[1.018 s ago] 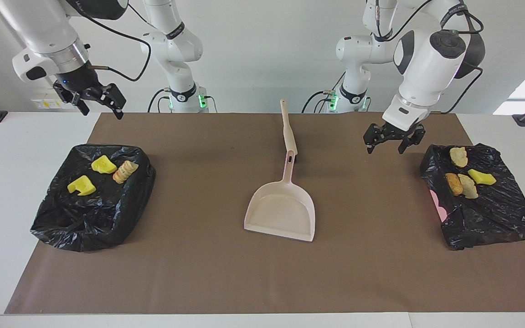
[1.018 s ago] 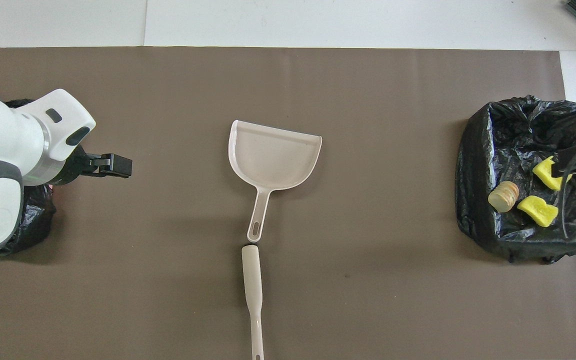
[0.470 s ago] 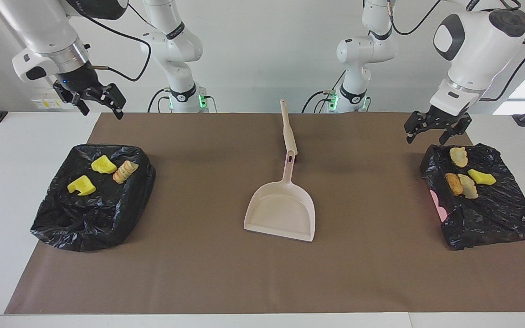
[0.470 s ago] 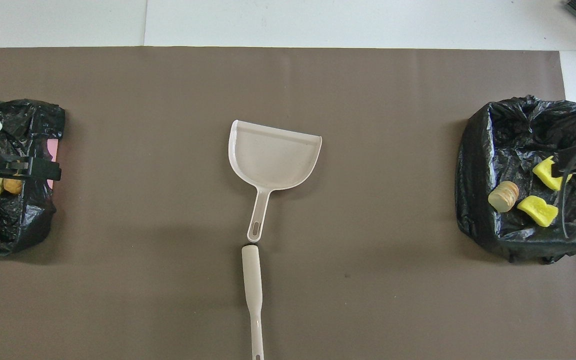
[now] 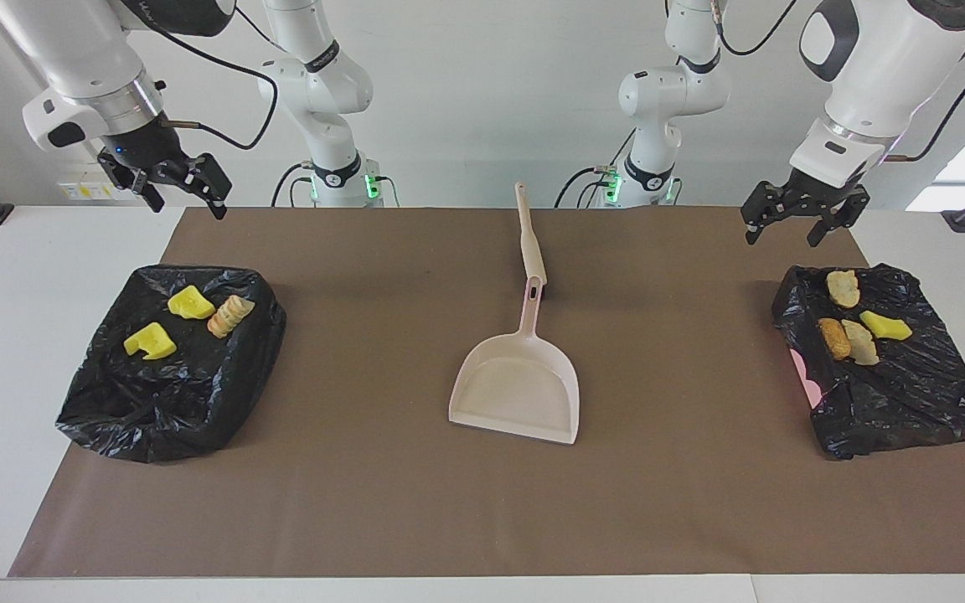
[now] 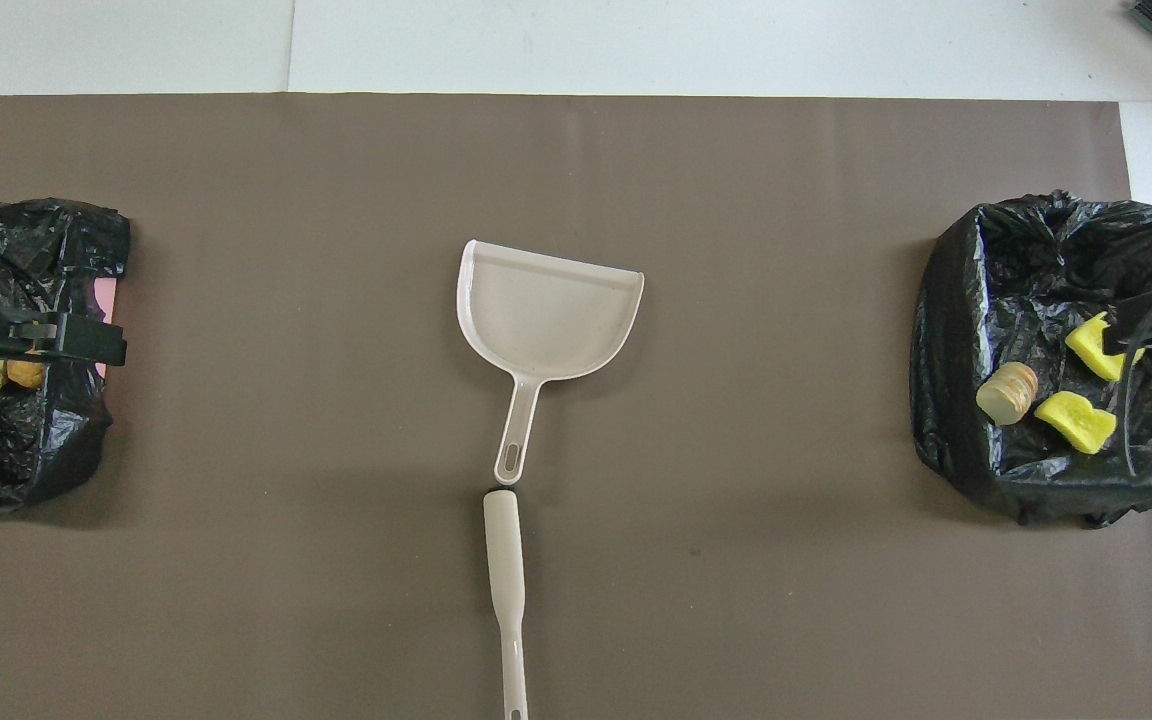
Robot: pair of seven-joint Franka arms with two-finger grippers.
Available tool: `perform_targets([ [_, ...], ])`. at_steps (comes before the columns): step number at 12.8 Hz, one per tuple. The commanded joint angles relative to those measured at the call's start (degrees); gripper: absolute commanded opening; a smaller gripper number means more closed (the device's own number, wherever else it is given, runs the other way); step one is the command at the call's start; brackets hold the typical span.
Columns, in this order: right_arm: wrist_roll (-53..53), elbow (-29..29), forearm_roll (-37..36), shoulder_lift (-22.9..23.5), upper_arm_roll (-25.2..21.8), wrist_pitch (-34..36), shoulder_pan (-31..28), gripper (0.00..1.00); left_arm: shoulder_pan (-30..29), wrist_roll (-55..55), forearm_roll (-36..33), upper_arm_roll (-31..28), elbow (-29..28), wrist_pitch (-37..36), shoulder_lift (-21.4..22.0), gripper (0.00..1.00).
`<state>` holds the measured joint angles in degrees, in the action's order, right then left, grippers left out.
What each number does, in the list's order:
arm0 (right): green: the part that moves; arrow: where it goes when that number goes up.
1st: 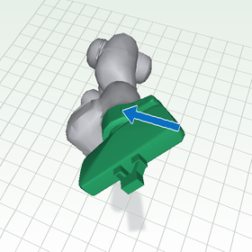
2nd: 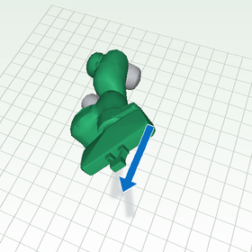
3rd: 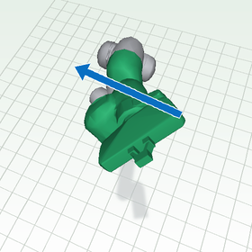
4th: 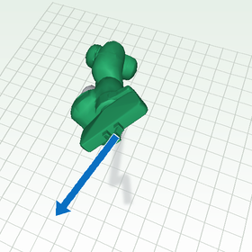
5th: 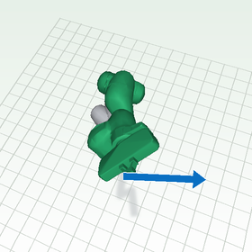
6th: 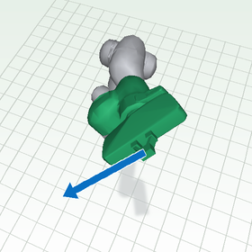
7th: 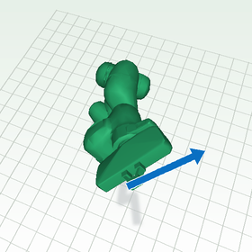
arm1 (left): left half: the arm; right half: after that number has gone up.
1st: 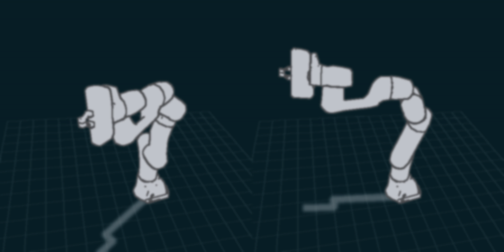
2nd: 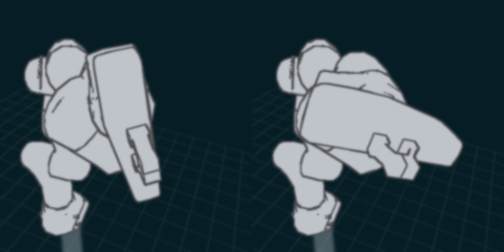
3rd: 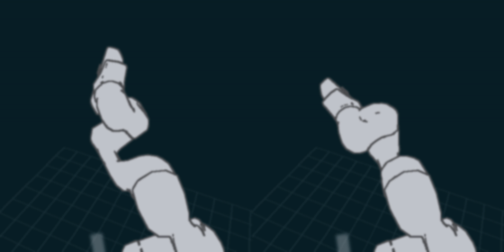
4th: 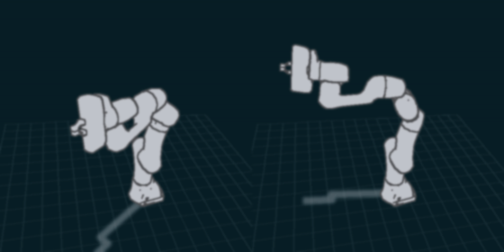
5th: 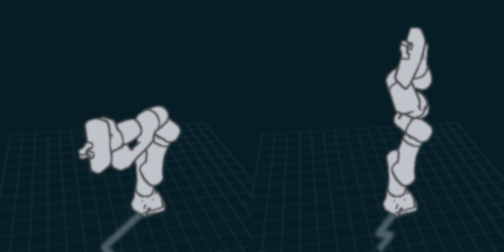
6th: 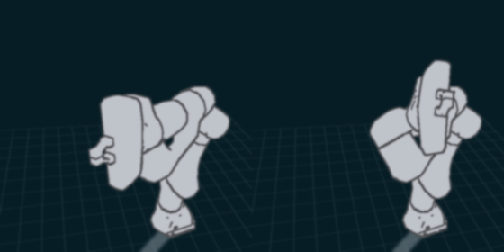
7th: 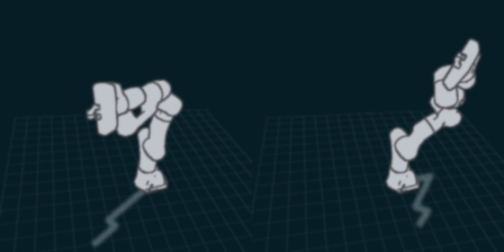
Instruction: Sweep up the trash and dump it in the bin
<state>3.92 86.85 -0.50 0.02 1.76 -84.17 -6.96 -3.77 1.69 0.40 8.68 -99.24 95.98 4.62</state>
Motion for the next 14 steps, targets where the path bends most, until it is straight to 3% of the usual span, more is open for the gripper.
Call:
perform_targets([
  [1,-1.11,-0.63,1.29,-0.11,0.00,1.03,-0.42,1.00,2.18,-1.77,-2.50,-0.33,4.38,-4.90,-0.31,1.00],
  [6,-1.11,-0.63,1.29,-0.02,0.00,1.03,-0.42,1.00,1.67,-3.00,-1.82,-0.42,8.88,-6.96,-1.63,1.00],
  [14,-1.11,-0.63,1.29,-0.02,0.00,1.03,-0.42,1.00,1.22,-3.88,0.81,-0.50,6.87,-4.14,-0.67,1.00],
])
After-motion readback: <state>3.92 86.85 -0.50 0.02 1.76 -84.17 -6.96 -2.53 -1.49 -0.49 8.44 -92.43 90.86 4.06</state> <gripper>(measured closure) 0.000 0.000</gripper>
